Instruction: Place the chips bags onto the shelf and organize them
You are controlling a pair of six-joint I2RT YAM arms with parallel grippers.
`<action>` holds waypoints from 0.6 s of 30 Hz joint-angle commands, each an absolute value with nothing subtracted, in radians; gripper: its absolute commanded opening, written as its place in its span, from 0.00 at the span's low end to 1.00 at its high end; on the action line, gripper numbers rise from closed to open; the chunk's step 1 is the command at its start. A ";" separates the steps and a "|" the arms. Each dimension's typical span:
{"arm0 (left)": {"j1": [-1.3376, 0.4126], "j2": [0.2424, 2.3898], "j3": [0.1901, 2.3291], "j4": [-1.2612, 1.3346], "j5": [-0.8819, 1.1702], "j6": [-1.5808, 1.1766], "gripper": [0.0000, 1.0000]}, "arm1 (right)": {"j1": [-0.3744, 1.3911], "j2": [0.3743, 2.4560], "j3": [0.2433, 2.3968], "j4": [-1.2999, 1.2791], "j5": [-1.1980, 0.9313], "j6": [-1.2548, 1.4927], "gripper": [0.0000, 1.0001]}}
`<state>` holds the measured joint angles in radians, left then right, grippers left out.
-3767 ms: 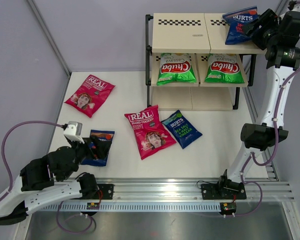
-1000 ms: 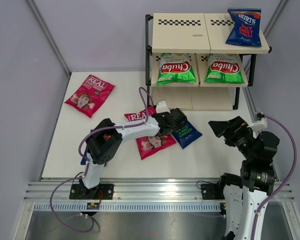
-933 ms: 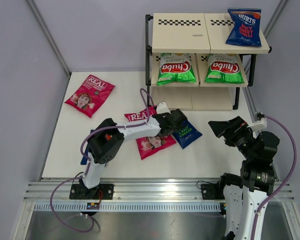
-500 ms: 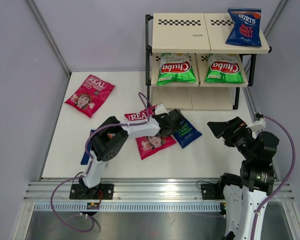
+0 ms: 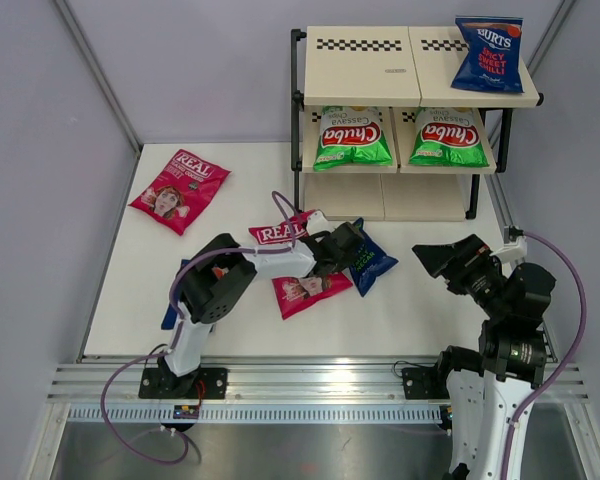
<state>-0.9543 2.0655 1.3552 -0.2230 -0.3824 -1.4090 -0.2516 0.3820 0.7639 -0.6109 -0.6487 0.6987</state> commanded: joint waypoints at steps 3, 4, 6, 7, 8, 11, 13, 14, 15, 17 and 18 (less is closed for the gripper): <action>-0.953 1.999 1.315 -0.207 -0.339 -1.329 0.00 | -0.256 0.371 0.742 -0.563 -0.690 0.707 0.99; -0.953 1.982 1.307 -0.193 -0.341 -1.322 0.00 | -0.256 0.373 0.736 -0.560 -0.695 0.709 0.99; -0.954 1.945 1.270 -0.167 -0.344 -1.315 0.00 | -0.256 0.373 0.716 -0.551 -0.712 0.721 0.99; -0.954 1.912 1.255 -0.137 -0.344 -1.307 0.00 | -0.256 0.371 0.707 -0.540 -0.716 0.727 0.99; -0.954 1.892 1.232 -0.124 -0.347 -1.304 0.00 | -0.256 0.370 0.700 -0.534 -0.722 0.735 0.99; -0.954 1.824 1.194 -0.066 -0.342 -1.298 0.00 | -0.256 0.374 0.664 -0.512 -0.732 0.745 0.99; -0.954 1.790 1.157 -0.034 -0.344 -1.304 0.00 | -0.256 0.380 0.621 -0.470 -0.753 0.759 0.99; -0.953 1.761 1.143 -0.025 -0.344 -1.307 0.00 | -0.256 0.394 0.602 -0.442 -0.768 0.796 0.99; -0.954 1.741 1.120 -0.006 -0.345 -1.310 0.00 | -0.256 0.403 0.554 -0.378 -0.800 0.820 0.98; -0.954 1.691 1.095 -0.005 -0.347 -1.316 0.00 | -0.256 0.425 0.511 -0.310 -0.836 0.899 0.97; -0.954 1.672 1.086 0.018 -0.351 -1.318 0.00 | -0.256 0.446 0.473 -0.273 -0.868 0.920 0.96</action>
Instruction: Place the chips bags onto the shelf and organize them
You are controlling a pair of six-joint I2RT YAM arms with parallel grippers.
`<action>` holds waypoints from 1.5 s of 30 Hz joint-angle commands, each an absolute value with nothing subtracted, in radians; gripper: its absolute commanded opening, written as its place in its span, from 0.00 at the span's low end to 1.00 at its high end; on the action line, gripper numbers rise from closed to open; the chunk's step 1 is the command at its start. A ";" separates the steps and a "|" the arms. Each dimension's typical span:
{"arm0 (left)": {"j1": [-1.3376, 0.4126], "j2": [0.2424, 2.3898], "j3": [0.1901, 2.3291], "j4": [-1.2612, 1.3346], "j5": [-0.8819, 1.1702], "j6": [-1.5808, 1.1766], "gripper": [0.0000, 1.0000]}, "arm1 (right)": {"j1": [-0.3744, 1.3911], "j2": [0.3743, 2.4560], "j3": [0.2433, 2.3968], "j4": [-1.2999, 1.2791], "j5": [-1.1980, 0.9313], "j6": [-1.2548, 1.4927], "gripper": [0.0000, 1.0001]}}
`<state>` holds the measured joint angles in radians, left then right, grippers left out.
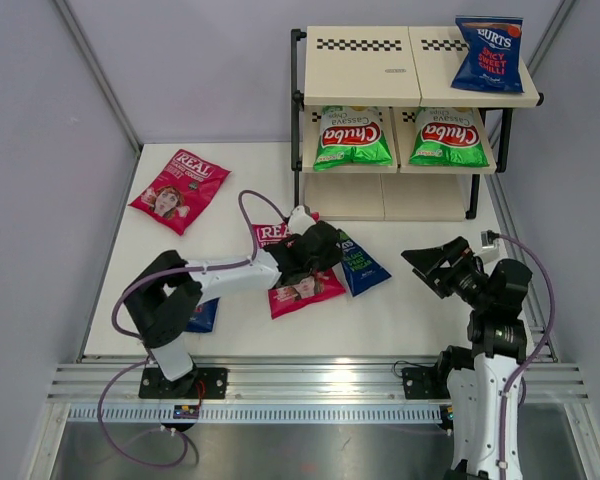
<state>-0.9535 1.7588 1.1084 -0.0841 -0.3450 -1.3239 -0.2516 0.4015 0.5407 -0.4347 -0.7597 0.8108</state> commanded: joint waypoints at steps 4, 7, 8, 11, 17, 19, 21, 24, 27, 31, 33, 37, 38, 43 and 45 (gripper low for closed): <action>-0.954 1.568 1.014 0.041 -0.393 -1.322 0.00 | -0.256 0.471 0.401 -0.073 -0.940 1.085 0.96; -0.954 1.470 0.953 0.066 -0.435 -1.325 0.00 | -0.252 0.465 0.335 0.064 -0.976 1.219 0.95; -0.953 1.447 0.943 0.067 -0.446 -1.325 0.00 | -0.249 0.457 0.321 0.069 -0.977 1.238 0.94; -0.960 1.352 0.907 0.072 -0.503 -1.319 0.00 | -0.224 0.408 0.290 0.093 -0.966 1.353 0.94; -0.991 1.192 0.850 0.118 -0.601 -1.301 0.00 | -0.056 0.324 0.297 0.110 -0.816 1.522 0.93; -1.002 1.157 0.830 0.147 -0.630 -1.290 0.00 | 0.047 0.344 0.313 0.132 -0.747 1.520 0.93; -1.019 1.108 0.810 0.185 -0.649 -1.281 0.00 | 0.122 0.405 0.321 0.222 -0.677 1.516 0.93; -1.038 1.056 0.789 0.233 -0.660 -1.275 0.00 | 0.273 0.567 0.347 0.415 -0.632 1.467 0.93; -1.051 1.006 0.776 0.250 -0.672 -1.276 0.00 | 0.417 0.690 0.394 0.500 -0.533 1.399 0.83; -1.060 0.933 0.744 0.253 -0.681 -1.263 0.00 | 0.457 0.692 0.431 0.509 -0.424 1.315 0.84; -1.062 0.904 0.739 0.241 -0.673 -1.264 0.00 | 0.466 0.709 0.449 0.523 -0.425 1.286 0.85; -1.063 0.868 0.698 0.267 -0.646 -1.282 0.00 | 0.506 0.803 0.500 0.566 -0.431 1.256 0.84; -1.063 0.865 0.696 0.275 -0.638 -1.288 0.00 | 0.531 0.821 0.508 0.595 -0.431 1.247 0.84; -1.066 0.850 0.693 0.281 -0.617 -1.296 0.00 | 0.621 0.899 0.558 0.611 -0.379 1.177 0.79; -1.069 0.845 0.681 0.288 -0.611 -1.310 0.00 | 0.640 0.913 0.563 0.618 -0.359 1.164 0.73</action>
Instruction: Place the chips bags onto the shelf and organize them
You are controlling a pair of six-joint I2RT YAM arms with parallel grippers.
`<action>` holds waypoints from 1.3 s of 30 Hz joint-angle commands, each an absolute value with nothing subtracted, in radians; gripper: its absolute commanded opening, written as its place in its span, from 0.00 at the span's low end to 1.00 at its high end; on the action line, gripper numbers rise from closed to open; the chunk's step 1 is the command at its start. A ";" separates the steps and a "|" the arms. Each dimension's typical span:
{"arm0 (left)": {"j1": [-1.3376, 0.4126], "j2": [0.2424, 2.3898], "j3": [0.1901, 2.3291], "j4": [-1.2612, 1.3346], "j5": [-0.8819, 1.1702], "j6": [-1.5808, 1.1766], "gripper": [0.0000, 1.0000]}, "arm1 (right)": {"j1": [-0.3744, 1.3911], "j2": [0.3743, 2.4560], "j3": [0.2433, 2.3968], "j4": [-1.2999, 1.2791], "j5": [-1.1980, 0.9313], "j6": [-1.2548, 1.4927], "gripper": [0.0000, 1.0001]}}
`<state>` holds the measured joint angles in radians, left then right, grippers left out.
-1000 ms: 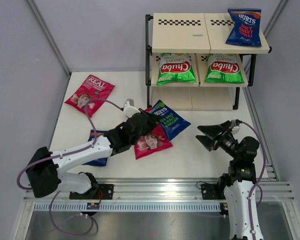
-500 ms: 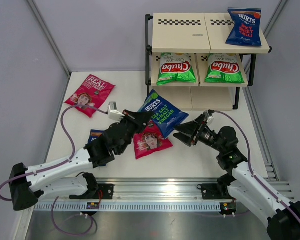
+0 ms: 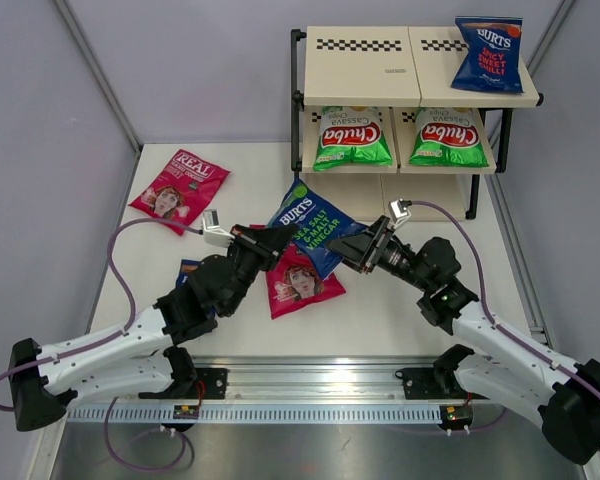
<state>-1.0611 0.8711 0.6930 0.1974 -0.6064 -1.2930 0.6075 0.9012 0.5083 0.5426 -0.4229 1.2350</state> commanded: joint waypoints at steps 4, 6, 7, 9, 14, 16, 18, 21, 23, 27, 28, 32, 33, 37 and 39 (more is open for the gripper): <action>-1.075 0.822 0.657 0.301 -0.624 -1.325 0.00 | 0.667 0.908 0.552 0.629 -0.299 1.154 0.59; -1.078 0.818 0.641 0.304 -0.624 -1.328 0.00 | 0.676 0.900 0.548 0.623 -0.278 1.141 0.56; -1.080 0.815 0.638 0.308 -0.624 -1.328 0.00 | 0.680 0.893 0.545 0.620 -0.261 1.141 0.53; -1.080 0.810 0.627 0.317 -0.612 -1.324 0.00 | 0.681 0.890 0.545 0.614 -0.253 1.137 0.52; -1.089 0.810 0.632 0.350 -0.583 -1.249 0.00 | 0.686 0.900 0.560 0.585 -0.238 1.115 0.43; -1.098 0.805 0.624 0.356 -0.583 -1.220 0.00 | 0.686 0.893 0.565 0.559 -0.224 1.105 0.39; -1.101 0.789 0.609 0.370 -0.587 -1.204 0.00 | 0.684 0.881 0.569 0.542 -0.216 1.089 0.33; -1.103 0.769 0.585 0.383 -0.598 -1.174 0.05 | 0.686 0.870 0.580 0.506 -0.215 1.071 0.25; -1.101 0.747 0.571 0.377 -0.618 -1.161 0.18 | 0.684 0.865 0.591 0.476 -0.216 1.055 0.22; -1.103 0.700 0.538 0.330 -0.670 -1.149 0.52 | 0.684 0.851 0.647 0.401 -0.222 1.003 0.03; -1.101 0.669 0.535 0.307 -0.686 -1.154 0.62 | 0.684 0.850 0.659 0.362 -0.219 0.991 0.02; -1.101 0.594 0.535 0.160 -0.753 -1.160 0.79 | 0.683 0.842 0.747 0.259 -0.198 0.925 0.01; -1.101 0.578 0.549 0.084 -0.765 -1.155 0.80 | 0.684 0.844 0.767 0.215 -0.195 0.917 0.01; -1.100 0.575 0.644 -0.203 -0.834 -1.154 0.93 | 0.684 0.870 0.888 0.072 -0.155 0.878 0.02; -1.100 0.613 0.689 -0.359 -0.847 -1.152 0.99 | 0.683 0.891 0.972 0.008 -0.143 0.856 0.01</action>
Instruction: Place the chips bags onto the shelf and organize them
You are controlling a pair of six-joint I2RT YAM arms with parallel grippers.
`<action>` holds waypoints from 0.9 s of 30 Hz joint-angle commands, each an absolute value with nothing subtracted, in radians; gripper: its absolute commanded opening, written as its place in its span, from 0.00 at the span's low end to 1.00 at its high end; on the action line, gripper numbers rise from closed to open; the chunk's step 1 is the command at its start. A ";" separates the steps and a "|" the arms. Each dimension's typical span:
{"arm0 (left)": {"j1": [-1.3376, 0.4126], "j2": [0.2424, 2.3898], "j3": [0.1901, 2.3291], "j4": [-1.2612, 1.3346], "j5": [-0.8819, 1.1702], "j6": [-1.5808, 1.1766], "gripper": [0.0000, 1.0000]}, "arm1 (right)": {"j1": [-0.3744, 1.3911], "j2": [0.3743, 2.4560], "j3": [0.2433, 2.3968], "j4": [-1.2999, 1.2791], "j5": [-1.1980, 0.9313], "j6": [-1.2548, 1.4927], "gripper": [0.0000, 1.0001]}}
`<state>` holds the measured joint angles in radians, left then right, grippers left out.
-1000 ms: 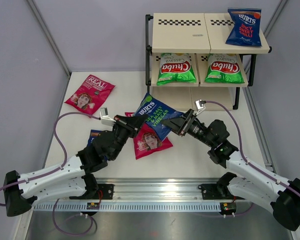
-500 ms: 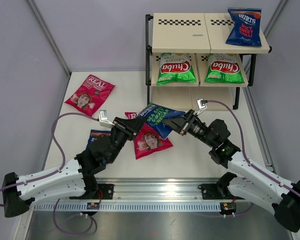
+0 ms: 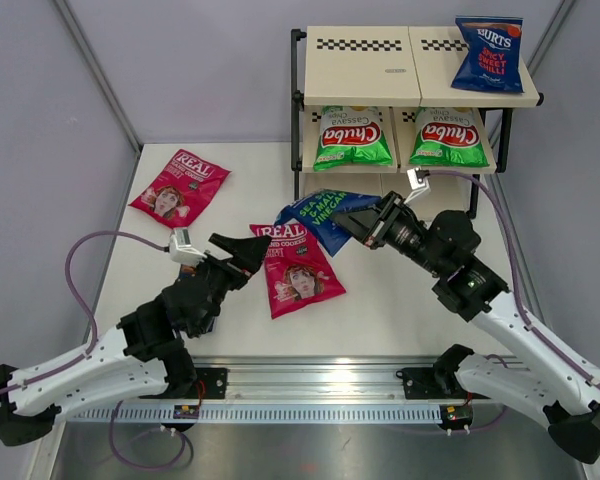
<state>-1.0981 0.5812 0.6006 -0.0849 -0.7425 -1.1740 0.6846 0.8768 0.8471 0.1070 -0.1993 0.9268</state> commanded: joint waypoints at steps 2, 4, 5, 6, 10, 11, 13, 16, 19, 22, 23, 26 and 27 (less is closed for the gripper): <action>-1.098 0.646 0.736 -0.472 -0.856 -1.149 0.99 | 0.681 0.919 1.072 -0.073 -0.137 0.827 0.02; -1.089 0.658 0.756 -0.515 -0.841 -1.128 0.99 | 0.678 0.945 1.149 -0.122 -0.127 0.790 0.02; -1.082 0.661 0.755 -0.521 -0.825 -1.106 0.99 | 0.667 0.974 1.232 -0.145 -0.124 0.776 0.04; -1.071 0.667 0.753 -0.528 -0.807 -1.076 0.99 | 0.658 0.991 1.277 -0.179 -0.135 0.766 0.04; -0.935 0.675 0.739 -0.551 -0.617 -1.019 0.99 | 0.569 1.092 1.530 -0.281 -0.184 0.712 0.04; -0.919 0.673 0.726 -0.549 -0.594 -1.008 0.99 | 0.543 1.135 1.621 -0.294 -0.196 0.707 0.04; -0.904 0.658 0.716 -0.549 -0.565 -0.980 0.99 | 0.454 1.179 1.704 -0.330 -0.242 0.710 0.03; -0.902 0.637 0.701 -0.552 -0.552 -0.951 0.99 | 0.361 1.276 1.844 -0.357 -0.278 0.709 0.04; -0.900 0.624 0.686 -0.552 -0.519 -0.928 0.99 | 0.290 1.368 1.934 -0.334 -0.279 0.693 0.04; -0.899 0.624 0.680 -0.568 -0.493 -0.916 0.99 | 0.215 1.463 2.015 -0.310 -0.293 0.725 0.04; -0.899 0.626 0.677 -0.575 -0.486 -0.914 0.99 | 0.200 1.515 2.067 -0.308 -0.290 0.732 0.04; -0.897 0.621 0.672 -0.587 -0.471 -0.902 0.99 | 0.152 1.629 2.187 -0.319 -0.282 0.747 0.03; -0.897 0.614 0.670 -0.594 -0.469 -0.896 0.99 | 0.144 1.656 2.221 -0.330 -0.281 0.749 0.03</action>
<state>-0.9024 0.6292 0.6762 -0.5911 -0.5083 -0.9371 0.1753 1.5875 2.1082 -0.3405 -0.2726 0.7349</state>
